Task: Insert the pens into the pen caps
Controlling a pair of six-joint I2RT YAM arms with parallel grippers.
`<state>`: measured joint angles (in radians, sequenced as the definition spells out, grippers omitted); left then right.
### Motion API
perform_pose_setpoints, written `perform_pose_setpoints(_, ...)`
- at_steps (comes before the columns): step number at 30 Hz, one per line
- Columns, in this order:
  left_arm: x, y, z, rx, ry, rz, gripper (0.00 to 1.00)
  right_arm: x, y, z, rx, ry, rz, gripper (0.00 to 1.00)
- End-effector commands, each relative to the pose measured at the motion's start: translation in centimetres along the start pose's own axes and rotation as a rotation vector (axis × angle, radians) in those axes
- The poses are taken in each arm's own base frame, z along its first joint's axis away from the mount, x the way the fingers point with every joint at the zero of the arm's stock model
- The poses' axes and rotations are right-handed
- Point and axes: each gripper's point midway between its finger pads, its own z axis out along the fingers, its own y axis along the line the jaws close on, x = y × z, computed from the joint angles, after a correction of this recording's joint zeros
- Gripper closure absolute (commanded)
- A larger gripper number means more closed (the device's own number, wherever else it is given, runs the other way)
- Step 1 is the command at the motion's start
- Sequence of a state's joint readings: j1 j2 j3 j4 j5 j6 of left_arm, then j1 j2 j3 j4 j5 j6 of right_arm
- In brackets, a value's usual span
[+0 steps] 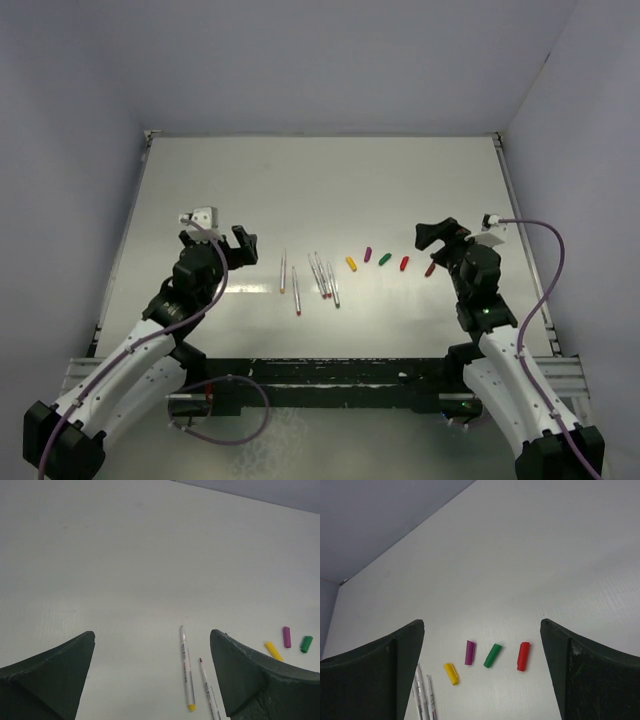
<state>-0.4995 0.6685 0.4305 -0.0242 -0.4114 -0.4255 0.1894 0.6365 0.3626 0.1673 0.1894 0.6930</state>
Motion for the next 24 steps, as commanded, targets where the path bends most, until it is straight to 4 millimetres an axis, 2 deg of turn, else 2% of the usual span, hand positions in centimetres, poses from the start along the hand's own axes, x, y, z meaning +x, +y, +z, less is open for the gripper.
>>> perform_pose_setpoints(1, -3.0, -4.7, -0.4, 0.222, -0.046, -0.021, 0.01, -2.0, 3.2, -0.3, -0.132, -0.05, 0.055, 0.0)
perform_pose_setpoints(5, -3.0, -4.8, -0.5, 0.218, -0.027, -0.058, 0.01, 0.4, 2.8, -0.2, -0.134, 0.043, 0.056, 0.0)
perform_pose_setpoints(7, -2.3, -4.8, -0.4, 0.211, 0.009, -0.049, 0.01, 0.0, 2.1, -0.1, -0.102, 0.011, 0.039, 0.0)
perform_pose_setpoints(11, -0.5, -5.3, 0.2, 0.231, 0.084, -0.027, 0.01, 1.3, 2.0, 0.1, -0.114, 0.062, -0.003, 0.0)
perform_pose_setpoints(17, 1.6, -6.8, 0.6, 0.294, 0.181, -0.021, 0.01, 3.5, 3.7, 0.4, -0.217, 0.18, -0.026, 0.0)
perform_pose_setpoints(22, 1.3, -7.4, 0.4, 0.319, 0.183, -0.019, 0.01, 4.2, 5.0, 0.5, -0.281, 0.239, -0.032, 0.0)
perform_pose_setpoints(23, 1.1, -7.4, 0.2, 0.325, 0.176, -0.021, 0.01, 4.3, 5.4, 0.4, -0.301, 0.247, -0.033, 0.06)
perform_pose_setpoints(24, 0.9, -7.5, 0.1, 0.332, 0.171, -0.022, 0.01, 4.2, 5.7, 0.4, -0.319, 0.246, -0.039, 0.19)
